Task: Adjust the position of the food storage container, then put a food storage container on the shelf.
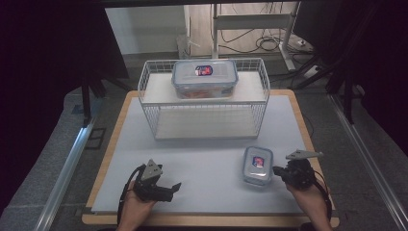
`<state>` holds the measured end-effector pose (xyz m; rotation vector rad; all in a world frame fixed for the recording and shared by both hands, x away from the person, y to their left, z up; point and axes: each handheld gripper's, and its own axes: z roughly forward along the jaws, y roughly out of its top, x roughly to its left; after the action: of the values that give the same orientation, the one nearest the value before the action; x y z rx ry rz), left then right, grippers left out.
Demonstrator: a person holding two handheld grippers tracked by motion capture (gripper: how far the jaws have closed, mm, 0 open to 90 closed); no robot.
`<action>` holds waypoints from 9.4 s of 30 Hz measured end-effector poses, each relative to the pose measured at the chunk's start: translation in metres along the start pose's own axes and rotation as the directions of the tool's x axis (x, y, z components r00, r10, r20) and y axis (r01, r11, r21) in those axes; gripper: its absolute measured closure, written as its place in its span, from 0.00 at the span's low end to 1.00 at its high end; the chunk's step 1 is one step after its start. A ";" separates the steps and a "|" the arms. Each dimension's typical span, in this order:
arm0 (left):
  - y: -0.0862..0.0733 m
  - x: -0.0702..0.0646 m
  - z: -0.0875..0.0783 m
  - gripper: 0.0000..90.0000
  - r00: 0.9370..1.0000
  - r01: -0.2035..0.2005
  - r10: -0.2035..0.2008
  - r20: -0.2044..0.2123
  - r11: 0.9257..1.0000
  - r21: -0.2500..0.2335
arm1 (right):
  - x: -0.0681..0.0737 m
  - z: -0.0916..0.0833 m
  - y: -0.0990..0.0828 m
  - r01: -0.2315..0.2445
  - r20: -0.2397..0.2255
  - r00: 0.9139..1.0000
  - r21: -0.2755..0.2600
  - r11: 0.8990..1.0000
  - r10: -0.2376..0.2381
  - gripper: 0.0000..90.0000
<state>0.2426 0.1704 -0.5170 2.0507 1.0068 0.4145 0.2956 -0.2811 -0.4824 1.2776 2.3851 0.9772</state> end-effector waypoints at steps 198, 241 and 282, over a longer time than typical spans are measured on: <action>0.020 -0.006 0.036 0.53 0.861 0.219 -0.241 0.448 0.970 0.103 | 0.074 0.059 0.029 -0.005 -0.495 0.869 0.033 0.999 0.020 0.60; 0.014 0.004 0.037 0.63 0.800 0.310 -0.313 0.513 0.946 0.094 | 0.068 0.060 0.015 -0.088 -0.543 0.835 0.027 0.996 0.089 0.61; 0.025 0.012 0.034 0.64 0.778 0.374 -0.352 0.520 0.925 0.067 | 0.055 0.065 0.021 -0.246 -0.618 0.756 0.036 0.969 0.215 0.65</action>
<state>0.2829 0.1532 -0.5195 1.7265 1.0006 -0.3213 0.3105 -0.2001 -0.5117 1.4214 2.6661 1.7573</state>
